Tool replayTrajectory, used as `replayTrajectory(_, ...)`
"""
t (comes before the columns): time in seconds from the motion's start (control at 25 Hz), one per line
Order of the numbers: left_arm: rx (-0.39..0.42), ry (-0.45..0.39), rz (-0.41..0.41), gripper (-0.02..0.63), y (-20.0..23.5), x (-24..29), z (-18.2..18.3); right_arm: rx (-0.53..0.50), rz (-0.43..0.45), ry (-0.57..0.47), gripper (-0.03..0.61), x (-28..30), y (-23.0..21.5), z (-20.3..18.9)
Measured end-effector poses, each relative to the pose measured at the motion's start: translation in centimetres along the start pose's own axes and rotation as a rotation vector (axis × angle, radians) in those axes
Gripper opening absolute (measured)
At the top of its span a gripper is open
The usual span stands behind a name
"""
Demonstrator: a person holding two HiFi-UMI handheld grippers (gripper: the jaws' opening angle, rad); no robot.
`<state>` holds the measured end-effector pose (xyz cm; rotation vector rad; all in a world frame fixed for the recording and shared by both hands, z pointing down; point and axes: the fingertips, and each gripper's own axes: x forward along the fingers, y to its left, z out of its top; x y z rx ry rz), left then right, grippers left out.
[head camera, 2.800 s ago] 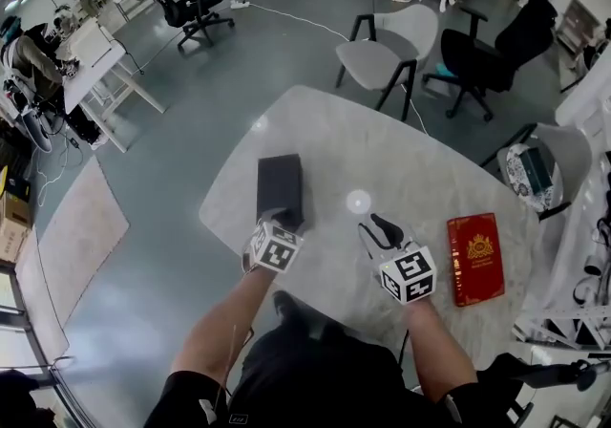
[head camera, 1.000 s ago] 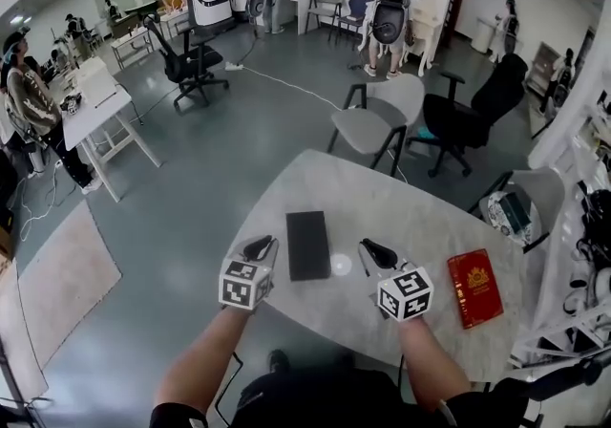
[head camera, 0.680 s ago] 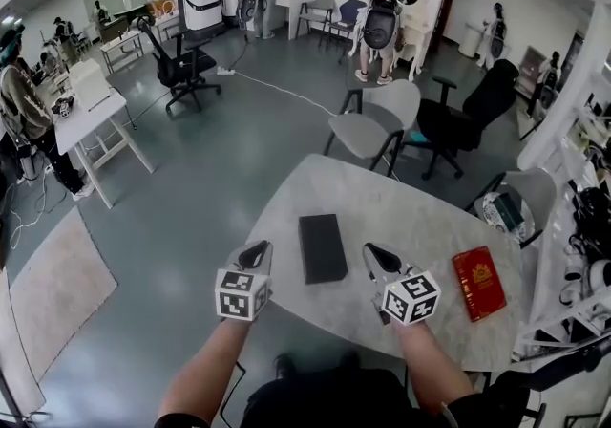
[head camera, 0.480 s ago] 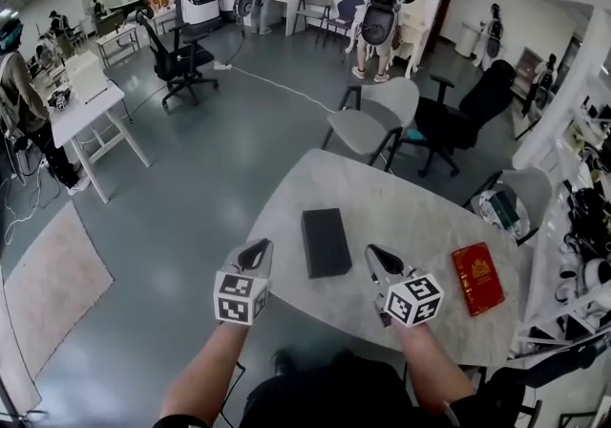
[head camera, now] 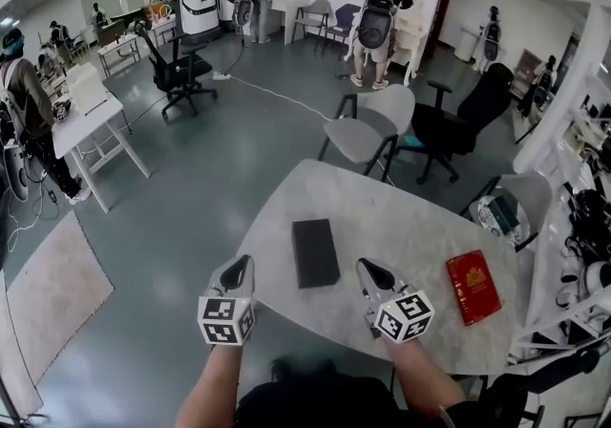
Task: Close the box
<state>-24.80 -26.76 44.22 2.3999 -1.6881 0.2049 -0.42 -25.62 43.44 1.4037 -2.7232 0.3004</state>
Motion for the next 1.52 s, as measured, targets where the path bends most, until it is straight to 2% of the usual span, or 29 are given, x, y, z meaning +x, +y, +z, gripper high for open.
replayTrajectory(0.12, 0.032, 0.015, -0.001, 0.02, -1.0, 1.4, 0.3, -0.071, 0.024, 0.001, 0.003, 0.1, -1.2, 0.8)
replayTrajectory(0.2, 0.023, 0.021, -0.014, 0.018, -1.7, 2.2, 1.0, -0.091, 0.032, -0.013, 0.003, -0.1, -2.2, 1.9)
replayTrajectory(0.36, -0.019, 0.0, -0.023, 0.018, -2.7, 4.0, 2.7, -0.033, 0.01, -0.089, 0.003, -1.1, -4.7, 4.0)
replayTrajectory(0.48, 0.013, 0.003, -0.038, 0.018, -3.5, 5.4, 3.4, 0.001, -0.006, -0.103, 0.003, -1.2, -5.8, 4.4)
replayTrajectory(0.68, 0.057, 0.016, -0.03, 0.018, -3.8, 5.9, 3.7, 0.024, -0.005, -0.103, 0.002, -0.7, -6.0, 4.7)
replayTrajectory(1.24, 0.03, 0.03, -0.012, 0.018, -2.9, 4.9, 2.7, 0.004, 0.002, -0.07, 0.002, -0.1, -5.7, 3.9)
replayTrajectory(1.52, 0.041, 0.039, -0.03, 0.017, -2.8, 5.7, 2.2, -0.004, 0.011, -0.07, 0.002, 0.7, -6.0, 3.6)
